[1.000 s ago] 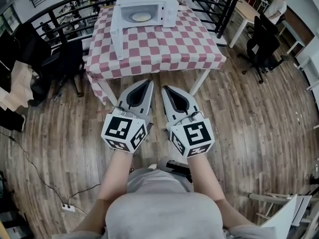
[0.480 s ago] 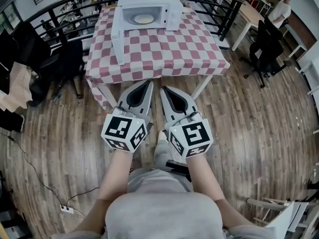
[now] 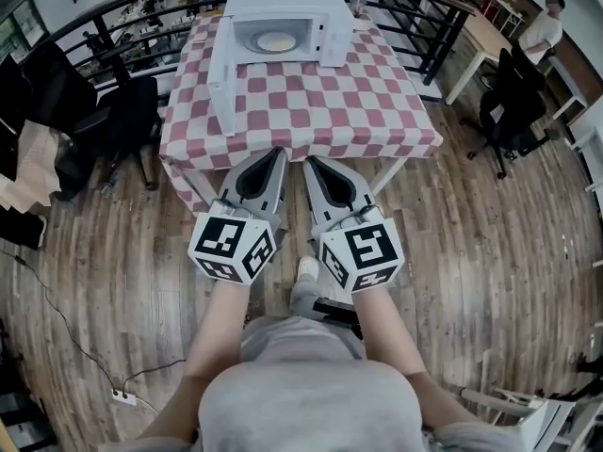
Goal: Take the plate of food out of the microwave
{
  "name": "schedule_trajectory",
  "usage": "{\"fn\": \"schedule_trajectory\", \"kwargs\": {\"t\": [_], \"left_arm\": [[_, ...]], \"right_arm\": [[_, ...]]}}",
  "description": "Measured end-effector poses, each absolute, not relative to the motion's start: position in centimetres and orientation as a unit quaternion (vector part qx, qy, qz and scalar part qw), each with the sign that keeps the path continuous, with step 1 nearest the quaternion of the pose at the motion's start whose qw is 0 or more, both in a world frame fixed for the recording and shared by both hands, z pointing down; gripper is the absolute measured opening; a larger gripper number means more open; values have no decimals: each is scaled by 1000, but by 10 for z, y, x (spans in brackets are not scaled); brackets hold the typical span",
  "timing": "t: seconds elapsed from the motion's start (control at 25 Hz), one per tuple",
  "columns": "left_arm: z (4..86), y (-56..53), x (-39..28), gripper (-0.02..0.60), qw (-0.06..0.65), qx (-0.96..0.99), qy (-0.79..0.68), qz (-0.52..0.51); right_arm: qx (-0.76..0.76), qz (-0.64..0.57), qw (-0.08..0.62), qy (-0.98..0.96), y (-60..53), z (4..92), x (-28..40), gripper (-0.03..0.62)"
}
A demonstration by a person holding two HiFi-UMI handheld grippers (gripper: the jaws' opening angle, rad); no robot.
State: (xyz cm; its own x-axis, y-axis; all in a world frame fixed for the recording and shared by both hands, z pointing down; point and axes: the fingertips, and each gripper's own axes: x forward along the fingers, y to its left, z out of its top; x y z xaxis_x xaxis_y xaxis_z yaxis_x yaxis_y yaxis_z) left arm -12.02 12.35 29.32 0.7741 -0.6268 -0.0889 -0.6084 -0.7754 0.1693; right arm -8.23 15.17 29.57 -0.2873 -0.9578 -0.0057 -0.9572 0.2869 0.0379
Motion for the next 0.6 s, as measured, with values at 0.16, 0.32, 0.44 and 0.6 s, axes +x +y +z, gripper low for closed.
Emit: {"fn": "schedule_trajectory", "kwargs": {"t": [0.16,0.32,0.44,0.6], "left_arm": [[294,103,-114,0,65,937,-336,-68],[295,83,-103,0,60,938,-336,-62],[296,64,-97,0,60,935,-343,-64],[298,38,-87,0,64,933,-348,-62]], "right_arm": [[589,-18,6,-808,130,294,-78,25],[588,-14,-4,-809,109,295,-66,25],[582,-15,-4,-813,90,296,-61,25],[574,-14,3,-819,63,298,-52,25]]}}
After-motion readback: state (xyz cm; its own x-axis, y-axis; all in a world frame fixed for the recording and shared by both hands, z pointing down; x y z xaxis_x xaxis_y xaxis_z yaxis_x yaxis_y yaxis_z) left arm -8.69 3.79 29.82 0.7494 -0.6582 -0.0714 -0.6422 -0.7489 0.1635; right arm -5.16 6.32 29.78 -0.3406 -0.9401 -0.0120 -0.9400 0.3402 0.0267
